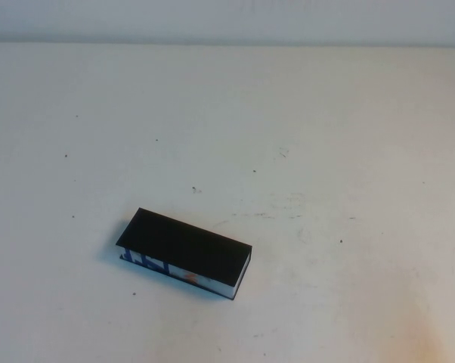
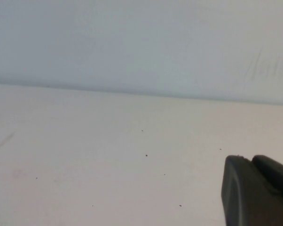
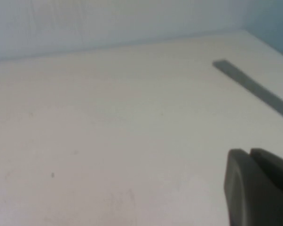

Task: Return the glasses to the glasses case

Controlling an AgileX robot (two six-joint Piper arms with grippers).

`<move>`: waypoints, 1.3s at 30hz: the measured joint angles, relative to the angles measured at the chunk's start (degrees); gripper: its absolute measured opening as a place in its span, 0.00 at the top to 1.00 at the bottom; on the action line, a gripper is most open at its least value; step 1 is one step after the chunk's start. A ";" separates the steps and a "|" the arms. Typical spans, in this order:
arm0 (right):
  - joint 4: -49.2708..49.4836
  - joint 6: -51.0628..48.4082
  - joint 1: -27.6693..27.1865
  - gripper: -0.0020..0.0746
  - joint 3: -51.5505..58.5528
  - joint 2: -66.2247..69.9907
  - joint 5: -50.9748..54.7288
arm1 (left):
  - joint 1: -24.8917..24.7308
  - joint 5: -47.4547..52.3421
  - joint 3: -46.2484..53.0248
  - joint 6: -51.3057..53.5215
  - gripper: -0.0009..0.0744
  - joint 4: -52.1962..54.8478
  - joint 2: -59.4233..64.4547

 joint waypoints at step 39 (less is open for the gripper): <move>1.42 0.00 0.00 0.99 0.04 -0.33 10.17 | 0.00 -3.99 0.00 -14.75 0.99 21.15 0.00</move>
